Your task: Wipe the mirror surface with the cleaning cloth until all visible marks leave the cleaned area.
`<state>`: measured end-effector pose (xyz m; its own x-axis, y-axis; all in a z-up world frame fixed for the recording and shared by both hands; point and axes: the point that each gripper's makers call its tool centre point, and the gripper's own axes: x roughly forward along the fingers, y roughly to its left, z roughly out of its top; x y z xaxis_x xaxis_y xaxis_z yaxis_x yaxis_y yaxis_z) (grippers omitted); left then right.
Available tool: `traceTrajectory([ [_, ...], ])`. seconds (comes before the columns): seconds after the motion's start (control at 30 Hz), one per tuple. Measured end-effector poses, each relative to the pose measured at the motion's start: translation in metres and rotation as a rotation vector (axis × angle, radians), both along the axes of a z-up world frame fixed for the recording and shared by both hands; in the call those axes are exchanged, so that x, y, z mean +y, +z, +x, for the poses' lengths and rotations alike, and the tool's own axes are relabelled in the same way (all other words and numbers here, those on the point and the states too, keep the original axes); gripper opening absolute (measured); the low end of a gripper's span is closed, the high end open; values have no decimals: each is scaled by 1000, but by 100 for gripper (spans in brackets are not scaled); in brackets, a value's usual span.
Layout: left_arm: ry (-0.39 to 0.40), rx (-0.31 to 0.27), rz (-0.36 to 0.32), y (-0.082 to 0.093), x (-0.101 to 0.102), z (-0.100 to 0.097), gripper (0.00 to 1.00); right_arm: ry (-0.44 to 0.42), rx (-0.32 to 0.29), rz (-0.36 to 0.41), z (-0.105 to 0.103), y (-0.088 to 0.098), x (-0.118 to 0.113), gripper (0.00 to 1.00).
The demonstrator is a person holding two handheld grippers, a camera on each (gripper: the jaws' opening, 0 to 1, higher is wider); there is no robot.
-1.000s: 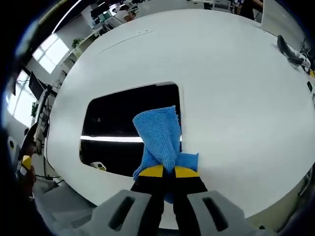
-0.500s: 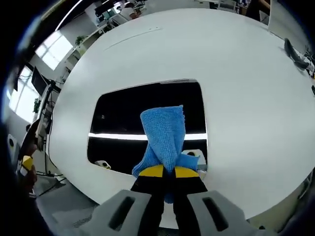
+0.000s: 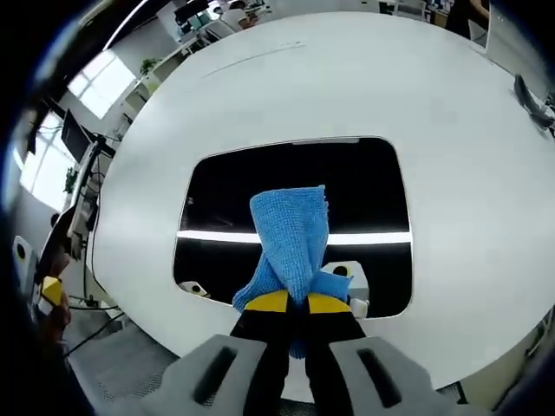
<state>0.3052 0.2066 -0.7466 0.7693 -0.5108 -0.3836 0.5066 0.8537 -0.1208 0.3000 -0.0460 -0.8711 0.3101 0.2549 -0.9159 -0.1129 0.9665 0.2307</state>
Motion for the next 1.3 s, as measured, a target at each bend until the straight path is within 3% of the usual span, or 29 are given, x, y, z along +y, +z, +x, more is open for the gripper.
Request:
traceTrajectory([
  [0.6,-10,12,-2,-6,-2,0,99,27,-6,13,1,-2,31,0],
  [0.77,-12,7,-7,-3,-1,1,99,13,15,51,-1,-3,42,0],
  [1.3,-7,10,-10,-6,8,-2,99,41,-3,35,-3,0,67,0],
])
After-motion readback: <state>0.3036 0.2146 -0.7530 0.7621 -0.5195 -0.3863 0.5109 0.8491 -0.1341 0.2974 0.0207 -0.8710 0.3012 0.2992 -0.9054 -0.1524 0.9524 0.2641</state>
